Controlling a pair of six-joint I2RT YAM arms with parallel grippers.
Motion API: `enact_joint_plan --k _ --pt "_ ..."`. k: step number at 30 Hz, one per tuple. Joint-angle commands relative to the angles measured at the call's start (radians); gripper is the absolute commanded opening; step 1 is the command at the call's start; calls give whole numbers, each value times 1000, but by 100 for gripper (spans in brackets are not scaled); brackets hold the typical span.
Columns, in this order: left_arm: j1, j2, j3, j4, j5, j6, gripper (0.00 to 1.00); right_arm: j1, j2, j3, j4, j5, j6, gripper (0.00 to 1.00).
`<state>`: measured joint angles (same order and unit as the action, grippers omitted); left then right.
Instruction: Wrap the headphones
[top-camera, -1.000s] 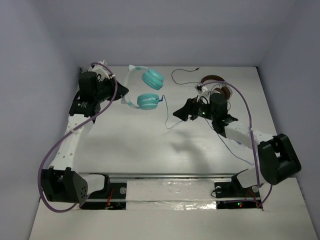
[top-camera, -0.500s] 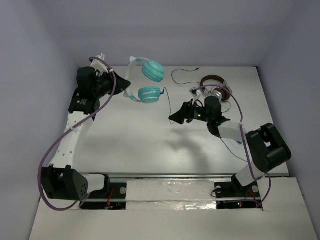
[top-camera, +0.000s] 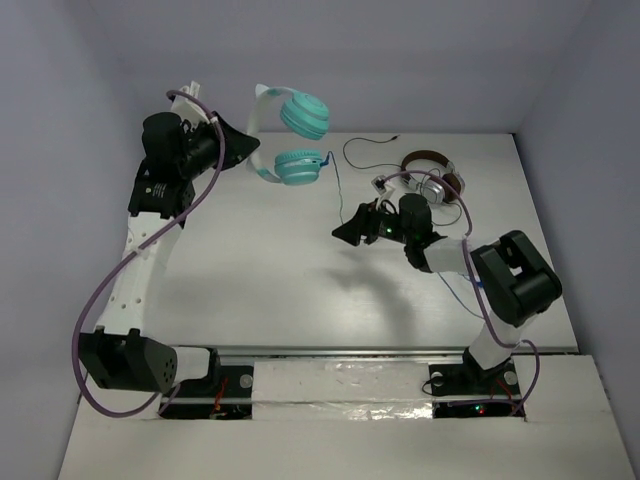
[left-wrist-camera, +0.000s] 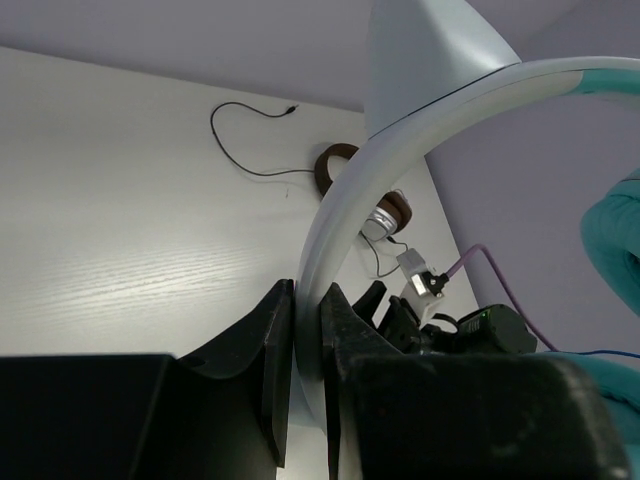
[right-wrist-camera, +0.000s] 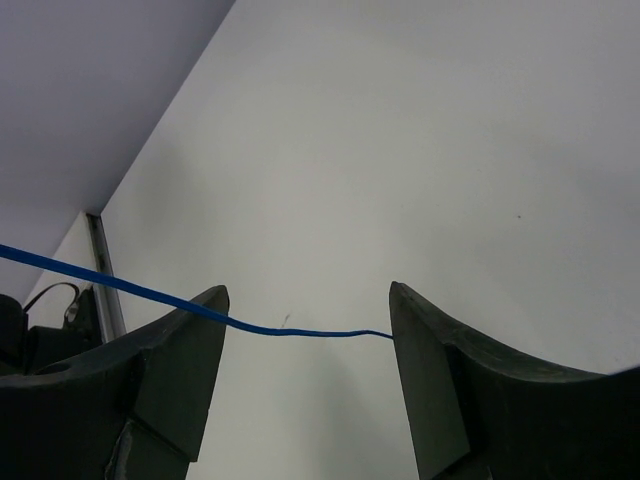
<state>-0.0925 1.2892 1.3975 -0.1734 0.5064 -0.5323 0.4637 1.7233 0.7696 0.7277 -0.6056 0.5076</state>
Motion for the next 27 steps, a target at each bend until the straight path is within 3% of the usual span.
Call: enact_joint_plan --k 1,14,24,27 --pt "-3 -31 103 31 -12 -18 0 10 30 40 134 21 6 71" --pt "36 36 418 -40 4 -52 0 10 101 43 156 18 17 71" --pt "132 124 534 -25 17 -112 0 29 10 -101 165 164 75 73" --pt "158 143 528 1 11 -130 0 38 2 -142 203 184 111 69"
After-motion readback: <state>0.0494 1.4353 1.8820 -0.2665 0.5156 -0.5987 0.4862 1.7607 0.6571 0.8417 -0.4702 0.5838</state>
